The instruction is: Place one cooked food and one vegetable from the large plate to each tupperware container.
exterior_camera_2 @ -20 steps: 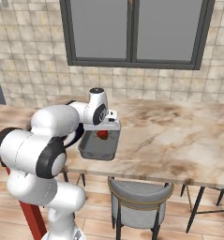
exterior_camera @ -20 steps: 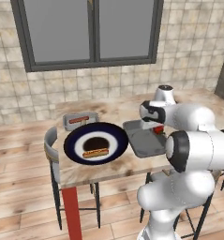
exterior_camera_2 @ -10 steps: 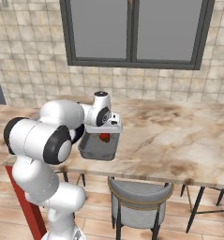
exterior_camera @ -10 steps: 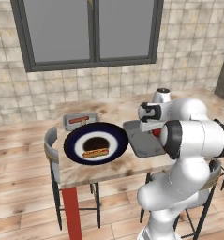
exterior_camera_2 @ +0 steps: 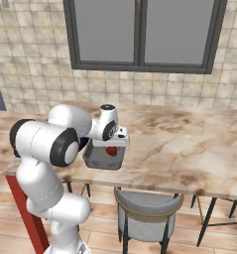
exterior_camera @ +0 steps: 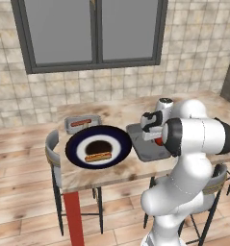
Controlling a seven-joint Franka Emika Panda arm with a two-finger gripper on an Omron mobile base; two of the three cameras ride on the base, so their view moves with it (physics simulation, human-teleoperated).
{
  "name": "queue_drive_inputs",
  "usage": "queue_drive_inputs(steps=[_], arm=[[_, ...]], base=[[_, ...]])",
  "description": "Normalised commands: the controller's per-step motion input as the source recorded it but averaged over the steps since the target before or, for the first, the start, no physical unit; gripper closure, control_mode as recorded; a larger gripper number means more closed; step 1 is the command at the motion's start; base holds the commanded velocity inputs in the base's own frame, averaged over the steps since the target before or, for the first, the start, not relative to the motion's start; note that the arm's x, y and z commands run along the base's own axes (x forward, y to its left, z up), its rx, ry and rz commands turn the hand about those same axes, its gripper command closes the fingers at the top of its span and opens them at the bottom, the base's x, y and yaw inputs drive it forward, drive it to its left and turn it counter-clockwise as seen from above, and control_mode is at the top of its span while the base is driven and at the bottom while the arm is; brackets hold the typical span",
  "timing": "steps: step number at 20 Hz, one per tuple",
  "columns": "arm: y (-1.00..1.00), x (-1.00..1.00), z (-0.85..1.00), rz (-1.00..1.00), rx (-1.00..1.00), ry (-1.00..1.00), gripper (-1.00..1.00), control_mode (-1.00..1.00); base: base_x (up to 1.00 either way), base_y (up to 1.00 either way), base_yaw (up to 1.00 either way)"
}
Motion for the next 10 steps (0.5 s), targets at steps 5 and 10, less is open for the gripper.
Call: queue_drive_inputs(steps=[5,10], arm=[[0.00,0.00,0.00,0.00,0.00,0.00,1.00,-1.00],[0.00,0.00,0.00,0.00,0.00,0.00,-1.00,-1.00]], base=[[0.00,0.00,0.00],[0.00,0.00,0.00]])
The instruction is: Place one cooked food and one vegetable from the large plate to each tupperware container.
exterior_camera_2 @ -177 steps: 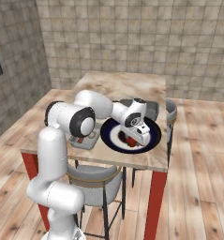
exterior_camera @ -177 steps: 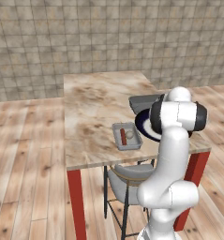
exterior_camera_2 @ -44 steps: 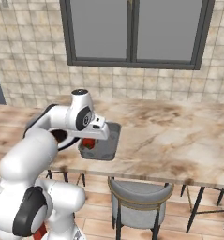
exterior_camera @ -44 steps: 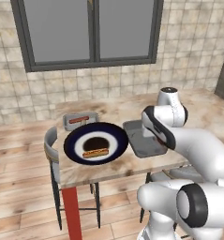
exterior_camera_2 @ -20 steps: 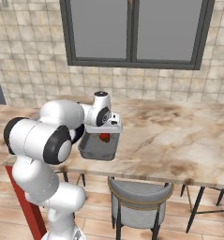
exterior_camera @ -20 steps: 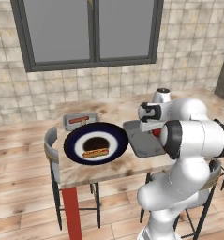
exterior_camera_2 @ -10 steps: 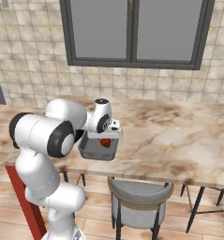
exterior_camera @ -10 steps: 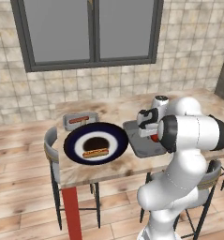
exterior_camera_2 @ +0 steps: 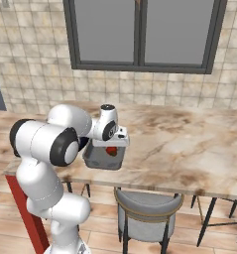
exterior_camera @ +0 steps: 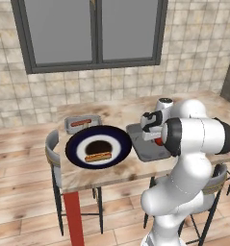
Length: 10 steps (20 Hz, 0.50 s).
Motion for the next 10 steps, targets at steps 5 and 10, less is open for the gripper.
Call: queue_drive_inputs(steps=[5,10], arm=[[0.00,0.00,0.00,0.00,0.00,0.00,-1.00,-1.00],[0.00,0.00,0.00,0.00,0.00,0.00,-1.00,-1.00]], base=[[0.00,0.00,0.00],[0.00,0.00,0.00]])
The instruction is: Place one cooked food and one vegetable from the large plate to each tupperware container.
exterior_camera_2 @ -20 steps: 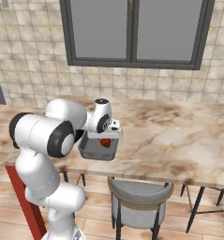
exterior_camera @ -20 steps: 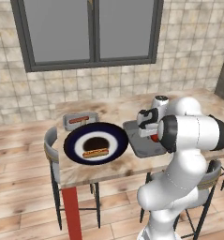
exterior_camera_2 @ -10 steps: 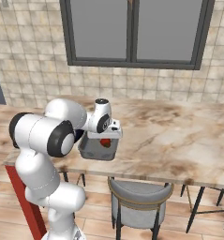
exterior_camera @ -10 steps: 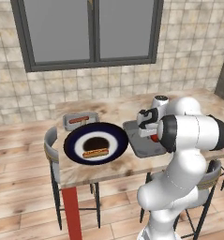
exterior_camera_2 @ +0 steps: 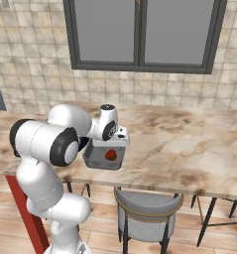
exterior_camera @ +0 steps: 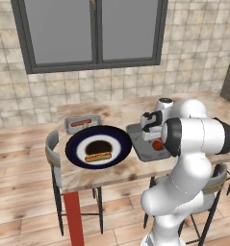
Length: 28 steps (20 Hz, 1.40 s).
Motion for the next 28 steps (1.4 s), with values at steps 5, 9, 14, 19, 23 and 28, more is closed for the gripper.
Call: queue_drive_inputs(steps=[5,9,14,19,23,28], arm=[[0.15,0.00,0.11,0.00,-0.04,0.00,-1.00,-1.00],[0.39,0.00,0.69,0.00,-0.06,0.01,-1.00,-1.00],[0.56,-0.20,0.99,0.00,-0.01,0.00,-1.00,-1.00],[0.71,-0.53,0.68,0.12,0.00,0.04,-1.00,-1.00],[0.90,-0.43,0.07,0.36,-0.01,0.14,-1.00,-1.00],[0.88,-0.26,0.00,0.47,-0.14,0.07,-1.00,-1.00]], base=[[0.00,0.00,0.00],[0.00,0.00,0.00],[0.00,0.00,0.00],[0.00,0.00,0.00],[0.00,0.00,0.00],[0.00,0.00,0.00]])
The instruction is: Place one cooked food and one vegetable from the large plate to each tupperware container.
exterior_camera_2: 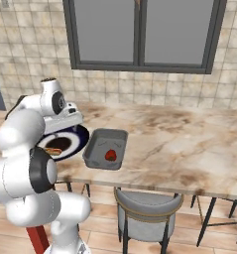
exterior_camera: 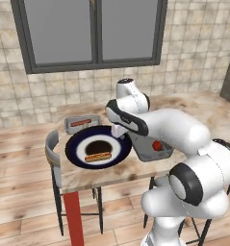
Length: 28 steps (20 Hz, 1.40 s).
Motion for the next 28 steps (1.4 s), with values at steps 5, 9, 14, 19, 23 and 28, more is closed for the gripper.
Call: queue_drive_inputs(steps=[5,9,14,19,23,28], arm=[[0.80,-0.04,-0.05,0.39,-0.29,0.00,-1.00,-1.00],[0.42,0.01,-0.44,0.24,-0.09,0.03,-1.00,-1.00],[0.14,0.18,-0.39,0.23,0.00,0.07,-1.00,-1.00],[0.03,0.23,-0.06,0.15,0.01,0.16,-1.00,-1.00],[0.07,0.10,-0.10,0.00,-0.01,0.04,-1.00,-1.00],[0.08,0.10,-0.37,0.00,0.00,0.07,-1.00,-1.00]], base=[[0.00,0.00,0.00],[0.00,0.00,0.00],[0.00,0.00,0.00],[0.00,0.00,0.00],[0.00,0.00,0.00],[0.00,0.00,0.00]])
